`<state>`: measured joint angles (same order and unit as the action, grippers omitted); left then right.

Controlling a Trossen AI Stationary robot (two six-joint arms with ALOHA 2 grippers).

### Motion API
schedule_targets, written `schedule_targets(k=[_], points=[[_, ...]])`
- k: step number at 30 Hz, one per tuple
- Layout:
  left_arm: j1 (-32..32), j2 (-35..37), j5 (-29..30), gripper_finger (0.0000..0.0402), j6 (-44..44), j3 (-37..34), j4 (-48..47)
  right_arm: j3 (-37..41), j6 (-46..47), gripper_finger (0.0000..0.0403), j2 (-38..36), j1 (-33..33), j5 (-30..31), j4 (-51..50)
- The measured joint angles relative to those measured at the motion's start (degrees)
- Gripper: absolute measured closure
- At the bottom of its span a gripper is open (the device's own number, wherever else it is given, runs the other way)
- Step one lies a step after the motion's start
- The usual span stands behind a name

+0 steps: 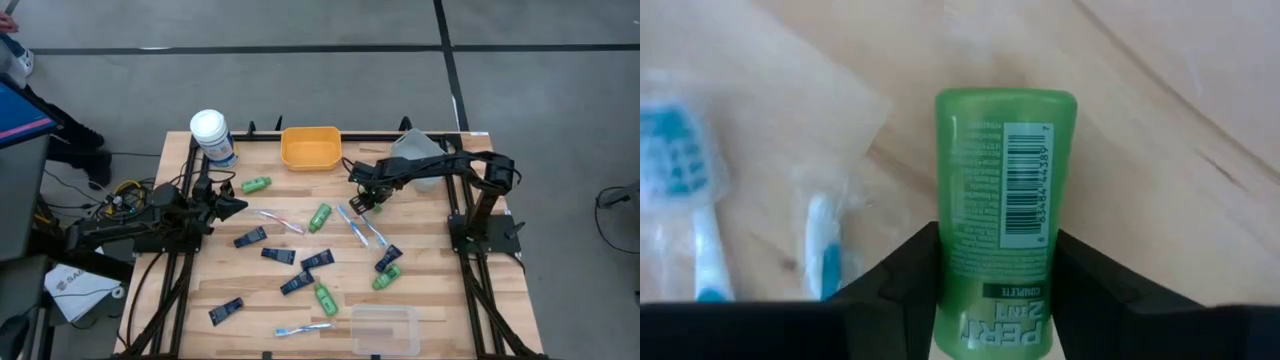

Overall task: Pick & Place Travel size toiletries
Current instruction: Put the green shampoo into the transparent bin

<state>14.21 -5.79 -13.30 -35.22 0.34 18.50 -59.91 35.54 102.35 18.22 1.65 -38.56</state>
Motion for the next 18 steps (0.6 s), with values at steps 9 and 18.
schedule_targets(k=[9,18], points=[[0.0,0.0,0.02,0.0401,0.0,0.0,0.01,-12.1,-8.35,0.0258,-0.07,2.05,0.49,-9.73],[-0.02,0.0,0.26,0.0401,0.0,0.0,0.02,-16.31,-14.92,0.0249,-8.33,10.56,5.07,-20.63]])
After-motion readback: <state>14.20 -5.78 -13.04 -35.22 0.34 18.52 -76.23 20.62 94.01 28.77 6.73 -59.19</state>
